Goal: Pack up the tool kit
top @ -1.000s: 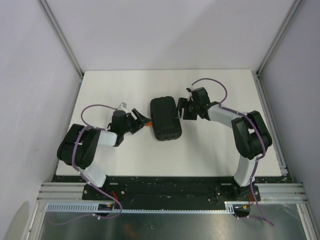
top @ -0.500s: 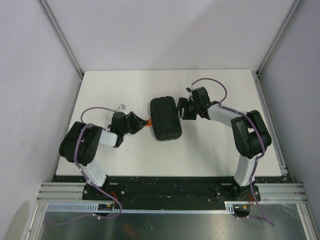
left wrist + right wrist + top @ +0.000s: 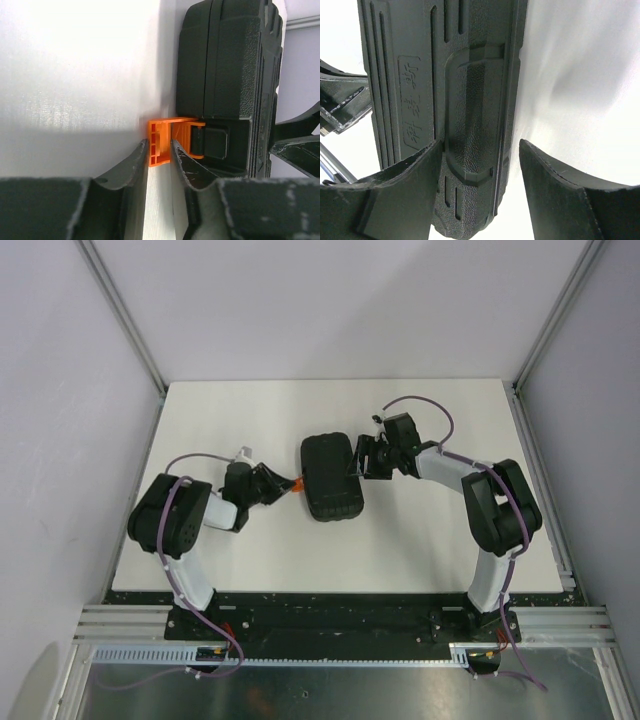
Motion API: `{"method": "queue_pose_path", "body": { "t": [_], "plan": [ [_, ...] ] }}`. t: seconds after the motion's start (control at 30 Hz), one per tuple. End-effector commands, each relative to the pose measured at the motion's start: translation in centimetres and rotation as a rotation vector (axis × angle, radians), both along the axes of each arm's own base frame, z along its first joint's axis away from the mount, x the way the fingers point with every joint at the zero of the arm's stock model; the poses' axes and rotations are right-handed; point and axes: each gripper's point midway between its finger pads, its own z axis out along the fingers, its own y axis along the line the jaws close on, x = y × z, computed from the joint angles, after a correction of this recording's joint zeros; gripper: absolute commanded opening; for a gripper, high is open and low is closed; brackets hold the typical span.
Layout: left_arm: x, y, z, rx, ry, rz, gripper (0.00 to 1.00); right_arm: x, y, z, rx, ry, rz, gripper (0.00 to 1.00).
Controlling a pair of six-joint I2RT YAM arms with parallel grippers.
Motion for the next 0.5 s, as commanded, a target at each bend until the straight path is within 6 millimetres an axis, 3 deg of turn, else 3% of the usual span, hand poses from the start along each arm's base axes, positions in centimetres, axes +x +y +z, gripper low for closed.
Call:
{"method": "queue_pose_path", "body": {
  "t": [0.0,0.1,0.47],
  "plan": [
    [0.4,-1.2,3.6,-0.067,-0.087,-0.054,0.25,-2.1,-2.3,-4.8,-0.145,0.131,-0.016,0.66],
    [0.6,-1.5,5.0,-0.078,-0.123,-0.07,0.23,-2.1,-2.2,-4.9,-0.146,0.135,-0.016,0.66],
    [0.7,-2.0,6.8,-0.11,-0.157,-0.093,0.15,-2.2,-2.1,-5.3,-0.154,0.149,-0.016,0.64]
  ]
}}
